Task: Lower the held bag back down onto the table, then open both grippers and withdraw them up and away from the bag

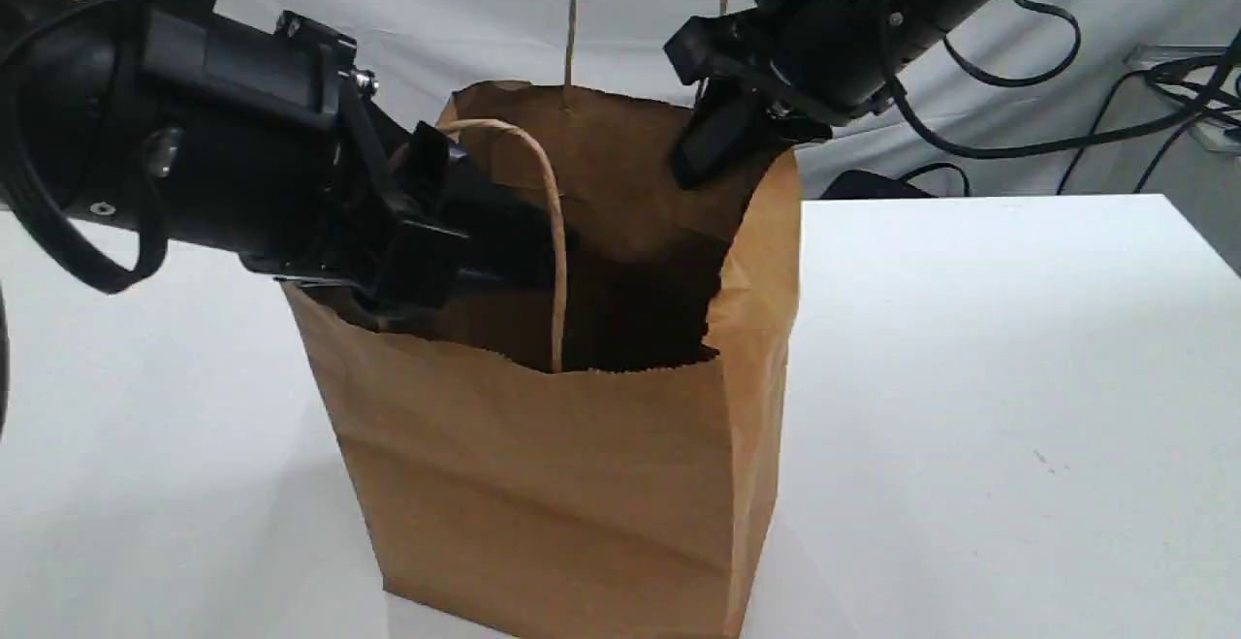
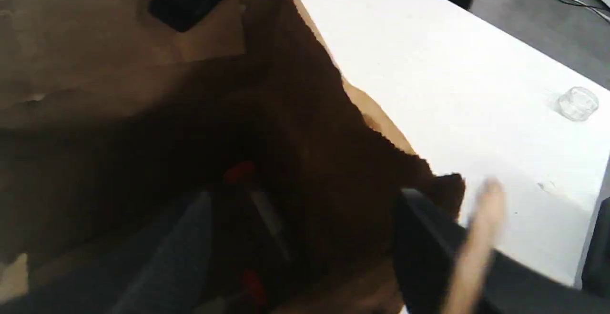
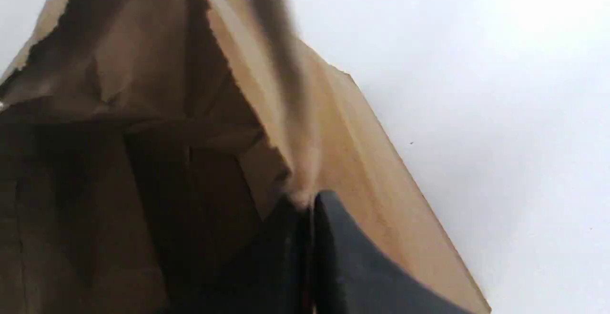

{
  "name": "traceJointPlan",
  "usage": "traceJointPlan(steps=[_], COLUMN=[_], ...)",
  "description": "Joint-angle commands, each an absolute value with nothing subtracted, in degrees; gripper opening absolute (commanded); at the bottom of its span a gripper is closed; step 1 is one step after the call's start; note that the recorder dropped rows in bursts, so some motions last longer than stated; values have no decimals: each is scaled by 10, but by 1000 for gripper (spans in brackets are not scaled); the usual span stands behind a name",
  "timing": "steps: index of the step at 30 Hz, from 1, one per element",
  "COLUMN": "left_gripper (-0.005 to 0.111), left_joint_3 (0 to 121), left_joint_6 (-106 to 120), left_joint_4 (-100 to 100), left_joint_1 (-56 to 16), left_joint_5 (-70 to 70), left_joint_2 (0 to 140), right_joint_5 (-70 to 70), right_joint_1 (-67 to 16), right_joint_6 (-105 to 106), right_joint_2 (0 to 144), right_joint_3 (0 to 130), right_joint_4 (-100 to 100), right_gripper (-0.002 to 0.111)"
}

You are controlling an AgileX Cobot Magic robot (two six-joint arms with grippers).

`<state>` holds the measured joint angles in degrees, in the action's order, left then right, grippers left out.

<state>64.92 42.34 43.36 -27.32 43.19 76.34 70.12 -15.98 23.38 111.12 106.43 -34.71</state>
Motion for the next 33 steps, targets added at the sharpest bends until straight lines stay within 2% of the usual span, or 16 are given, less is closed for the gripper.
traceJointPlan(steps=[1,6,10,18,33], left_gripper=[58,58,58,58,57], left_joint_3=[646,646,646,646,646], left_joint_6=[420,420,420,340,330], left_joint_4=[423,409,407,312,306], left_joint_1=[-273,-273,-273,-273,-273], left_joint_5=[424,424,424,443,460], left_joint_2=[755,732,712,692,623], right_joint_5=[700,700,700,700,700], right_joint_1=[-161,-161,-161,-160,-160], right_joint_6=[232,232,232,232,232], right_joint_2=[1104,1104,1104,1101,1001], right_joint_3=[1068,1068,1068,1068,1067], right_joint_4=[-350,-350,-350,-336,-246], right_gripper=[13,41,53,54,54])
